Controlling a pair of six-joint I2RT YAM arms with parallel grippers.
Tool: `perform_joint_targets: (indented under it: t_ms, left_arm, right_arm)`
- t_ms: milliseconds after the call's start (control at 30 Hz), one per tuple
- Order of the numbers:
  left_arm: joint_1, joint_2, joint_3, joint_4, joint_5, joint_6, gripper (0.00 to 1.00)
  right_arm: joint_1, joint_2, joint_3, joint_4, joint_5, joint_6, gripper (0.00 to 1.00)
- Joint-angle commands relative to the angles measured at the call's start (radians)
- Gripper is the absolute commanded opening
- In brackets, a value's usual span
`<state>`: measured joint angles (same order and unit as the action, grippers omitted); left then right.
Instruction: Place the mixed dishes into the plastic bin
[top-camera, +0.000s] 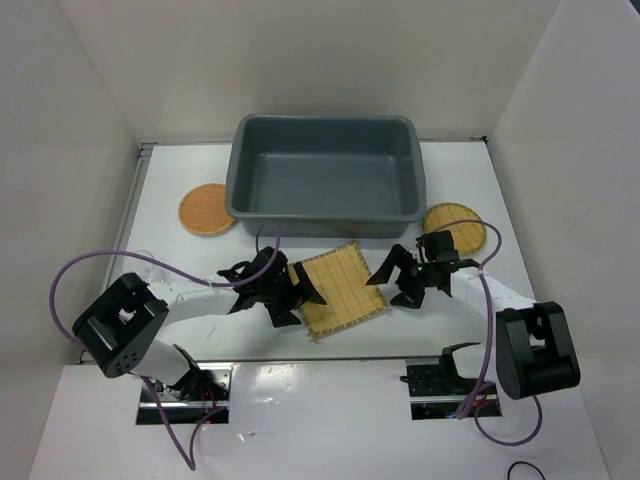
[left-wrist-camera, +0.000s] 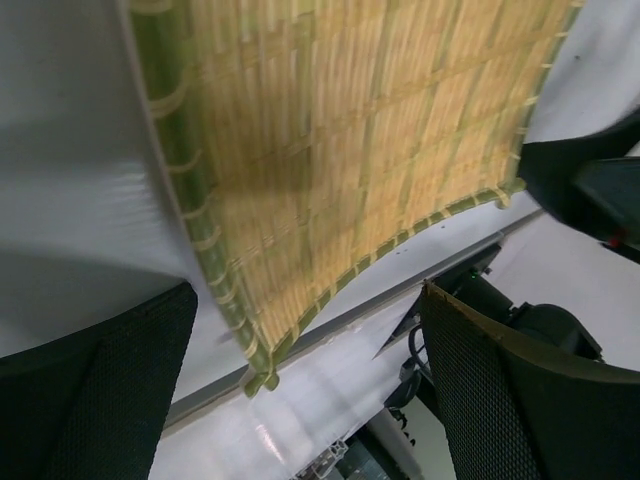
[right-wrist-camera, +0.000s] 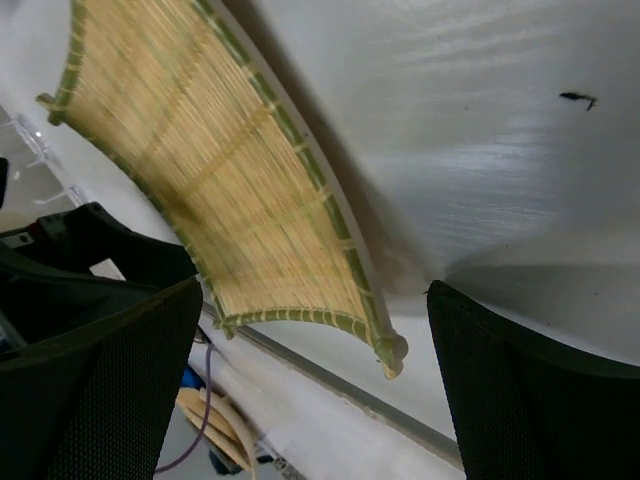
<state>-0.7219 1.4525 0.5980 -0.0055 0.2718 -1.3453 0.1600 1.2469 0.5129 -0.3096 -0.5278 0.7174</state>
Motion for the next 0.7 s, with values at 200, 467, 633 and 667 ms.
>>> perform_joint_targets:
  t_ms: [200, 467, 633, 667]
  left_arm:
    - [-0.016, 0.126, -0.024, 0.196, 0.041, -0.003, 0.99]
    - [-0.066, 0.229, 0.031, 0.279, 0.084, -0.003, 0.97]
    - [-0.085, 0.210, 0.031, 0.257, 0.084, -0.003, 0.96]
    - [-0.085, 0.201, 0.045, 0.245, 0.075, -0.003, 0.96]
  right_arm:
    - [0.071, 0.175, -0.034, 0.239, -0.116, 0.086, 0.91]
    - [0.092, 0.253, -0.025, 0.334, -0.149, 0.063, 0.47]
    - [0.092, 0.125, -0.025, 0.265, -0.138, 0.027, 0.06]
    - [0.092, 0.100, -0.025, 0.220, -0.138, 0.027, 0.01]
